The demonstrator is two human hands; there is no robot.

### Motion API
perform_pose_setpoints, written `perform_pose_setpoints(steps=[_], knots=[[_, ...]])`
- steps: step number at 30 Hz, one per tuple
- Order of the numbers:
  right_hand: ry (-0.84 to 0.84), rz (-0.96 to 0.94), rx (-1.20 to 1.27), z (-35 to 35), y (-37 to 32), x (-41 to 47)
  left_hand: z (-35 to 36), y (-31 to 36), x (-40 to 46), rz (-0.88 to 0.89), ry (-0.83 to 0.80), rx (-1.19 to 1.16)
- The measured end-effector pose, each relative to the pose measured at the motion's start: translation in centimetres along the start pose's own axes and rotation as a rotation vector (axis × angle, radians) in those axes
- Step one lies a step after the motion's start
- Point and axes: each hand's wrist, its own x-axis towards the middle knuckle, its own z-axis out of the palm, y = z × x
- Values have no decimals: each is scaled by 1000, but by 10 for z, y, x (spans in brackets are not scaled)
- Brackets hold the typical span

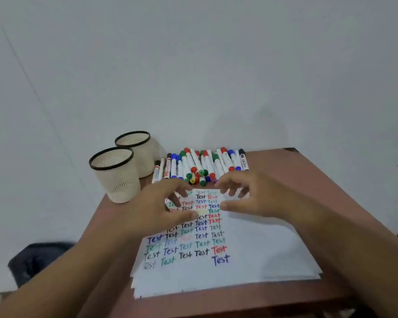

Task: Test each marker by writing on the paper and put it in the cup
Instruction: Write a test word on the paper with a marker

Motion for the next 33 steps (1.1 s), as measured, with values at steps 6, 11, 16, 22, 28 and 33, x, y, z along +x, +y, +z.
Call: perform_pose_setpoints(steps=[6, 11, 16, 22, 28, 33], knots=[[-99, 96, -252, 21, 2, -41, 18, 7, -50, -92, -13, 78], [-120, 60, -366, 29, 8, -45, 23, 1, -52, -134, -24, 91], [-121, 59, -374, 29, 8, -43, 25, -10, -49, -107, -27, 127], [-12, 130, -283, 20, -4, -26, 26, -17, -40, -178, -55, 69], [154, 74, -535, 19, -15, 42, 29, -24, -36, -177, -34, 57], [203, 75, -697, 42, -11, 75, 29, -29, -34, -188, -8, 6]])
